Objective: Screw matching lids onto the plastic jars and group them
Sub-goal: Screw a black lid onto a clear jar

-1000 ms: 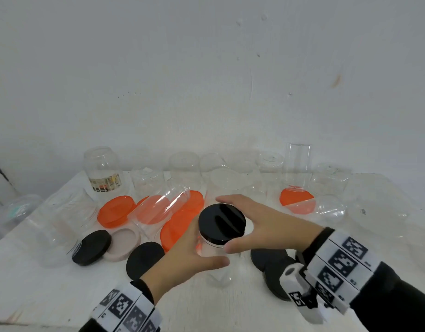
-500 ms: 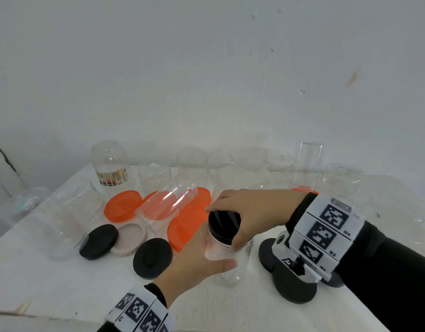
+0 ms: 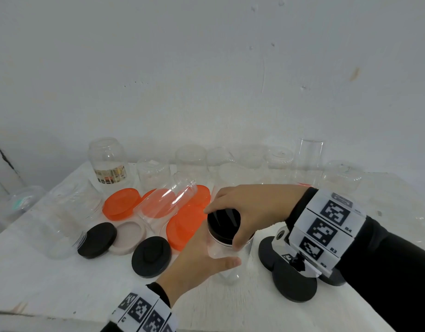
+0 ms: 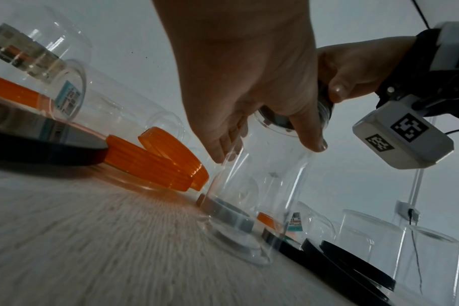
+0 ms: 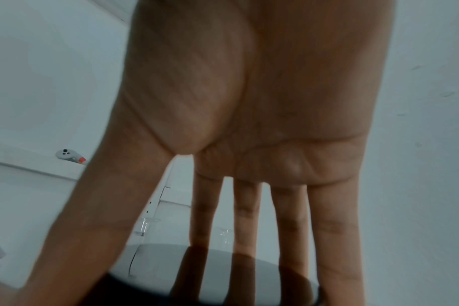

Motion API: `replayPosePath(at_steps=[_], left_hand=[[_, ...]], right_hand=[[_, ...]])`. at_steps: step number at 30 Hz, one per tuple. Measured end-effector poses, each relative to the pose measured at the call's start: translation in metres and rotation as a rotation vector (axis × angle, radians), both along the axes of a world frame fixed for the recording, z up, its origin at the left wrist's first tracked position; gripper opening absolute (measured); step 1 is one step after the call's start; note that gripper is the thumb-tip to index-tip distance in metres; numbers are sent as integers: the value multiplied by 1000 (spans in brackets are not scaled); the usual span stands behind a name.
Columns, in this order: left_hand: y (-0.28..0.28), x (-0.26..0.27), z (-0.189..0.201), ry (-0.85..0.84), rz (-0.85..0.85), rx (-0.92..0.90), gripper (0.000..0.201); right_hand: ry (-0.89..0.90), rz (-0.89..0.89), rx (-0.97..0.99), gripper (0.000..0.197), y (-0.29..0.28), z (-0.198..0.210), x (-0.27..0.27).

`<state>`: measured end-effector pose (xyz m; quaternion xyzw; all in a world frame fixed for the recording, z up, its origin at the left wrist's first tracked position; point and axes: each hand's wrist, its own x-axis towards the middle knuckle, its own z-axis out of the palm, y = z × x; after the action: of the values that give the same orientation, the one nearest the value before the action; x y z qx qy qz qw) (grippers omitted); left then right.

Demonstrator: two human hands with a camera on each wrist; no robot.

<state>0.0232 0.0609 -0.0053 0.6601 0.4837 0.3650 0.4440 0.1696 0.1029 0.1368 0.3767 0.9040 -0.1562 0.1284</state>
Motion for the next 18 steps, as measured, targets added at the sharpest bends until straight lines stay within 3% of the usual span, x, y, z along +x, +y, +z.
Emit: replayPosePath(at_steps=[9,14,18], left_hand=[[-5,1,0,-28,-9,24,78],[-3,1,-1,-69,-14,24,81],[-4,2,0,-50,-11,24,78]], right_hand=[[0,-203,166,73,-1,-15,-3],[-32,-153,-56,89,0,-5,2],[-22,-65,-59,80,3,4,5]])
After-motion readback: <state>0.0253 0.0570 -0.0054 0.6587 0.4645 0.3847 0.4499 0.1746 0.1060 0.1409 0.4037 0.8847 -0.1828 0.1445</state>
